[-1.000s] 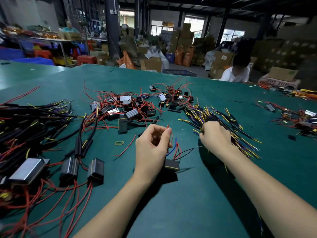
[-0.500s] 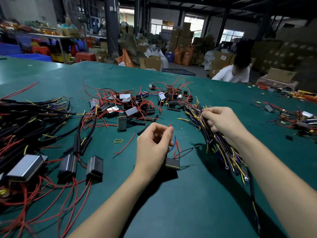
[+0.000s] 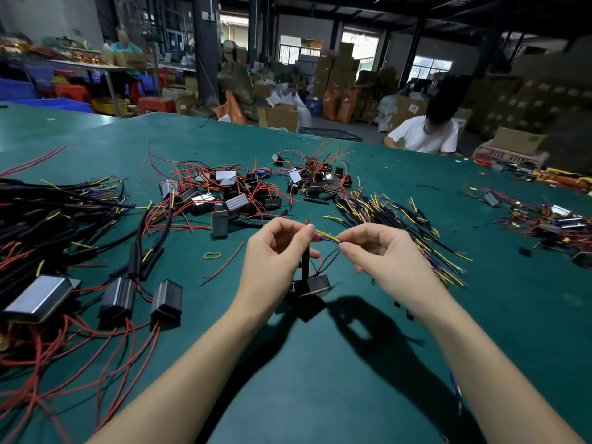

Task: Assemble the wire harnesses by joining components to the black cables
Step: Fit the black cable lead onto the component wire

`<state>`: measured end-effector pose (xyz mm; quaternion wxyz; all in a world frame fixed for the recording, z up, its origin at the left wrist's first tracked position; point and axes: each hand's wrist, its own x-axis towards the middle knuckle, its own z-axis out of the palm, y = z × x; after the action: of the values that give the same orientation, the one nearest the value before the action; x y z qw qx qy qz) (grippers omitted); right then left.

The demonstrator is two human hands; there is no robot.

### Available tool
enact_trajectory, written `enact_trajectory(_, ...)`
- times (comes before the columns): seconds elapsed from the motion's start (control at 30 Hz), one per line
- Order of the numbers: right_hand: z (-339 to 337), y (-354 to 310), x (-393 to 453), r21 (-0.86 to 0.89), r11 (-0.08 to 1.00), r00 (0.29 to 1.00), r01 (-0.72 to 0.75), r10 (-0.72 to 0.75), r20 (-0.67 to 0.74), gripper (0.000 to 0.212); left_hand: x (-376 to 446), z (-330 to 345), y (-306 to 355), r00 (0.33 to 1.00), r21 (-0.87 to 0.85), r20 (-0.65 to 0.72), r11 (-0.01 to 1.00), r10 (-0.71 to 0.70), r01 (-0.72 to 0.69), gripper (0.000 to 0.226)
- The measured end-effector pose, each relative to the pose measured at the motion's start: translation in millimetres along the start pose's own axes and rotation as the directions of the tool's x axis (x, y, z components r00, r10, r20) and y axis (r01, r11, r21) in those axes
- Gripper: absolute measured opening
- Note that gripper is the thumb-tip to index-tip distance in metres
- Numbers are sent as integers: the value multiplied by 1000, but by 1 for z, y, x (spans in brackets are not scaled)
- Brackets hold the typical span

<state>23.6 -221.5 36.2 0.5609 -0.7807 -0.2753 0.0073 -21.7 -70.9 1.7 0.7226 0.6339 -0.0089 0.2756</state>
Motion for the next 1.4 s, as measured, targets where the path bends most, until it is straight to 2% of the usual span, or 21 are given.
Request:
enact_trajectory(0.17, 2, 5, 1, 18, 1000, 1000, -2, 2, 4, 14, -1, 2, -1, 998, 23, -35, 999, 48, -47, 9)
enact_trajectory(0.43, 4, 12, 1, 96, 995, 999, -40, 43, -20, 12, 0, 2, -3, 999, 23, -51, 1000, 17, -16, 8)
enact_trajectory(0.63, -11, 13, -1, 116, 980, 979, -160, 143, 148, 17, 4, -1, 0, 983, 21, -185, 1000, 22, -18, 6)
enact_trajectory(0.8, -22, 18, 0, 268, 896, 925, -355, 293, 243, 25, 8, -7, 4, 960, 40, -278, 999, 26, -15, 6)
enact_trajectory(0.93, -22, 19, 2, 321, 851, 900, -416, 335, 278, 26, 8, -9, 4, 953, 65, -300, 998, 36, -18, 6)
enact_trajectory(1.03, -20, 19, 0, 256, 892, 913, -373, 305, 270, 23, 7, -8, 4, 965, 45, -261, 999, 23, -12, 6)
enact_trajectory(1.23, -1, 9, -1, 188, 970, 979, -153, 123, 161, 11, -2, 4, -1, 998, 80, -59, 997, 18, -13, 9)
enact_trajectory(1.4, 3, 9, 0, 127, 983, 990, -135, 127, 62, 13, -4, 4, -1, 999, 68, -32, 998, 1, 1, 8)
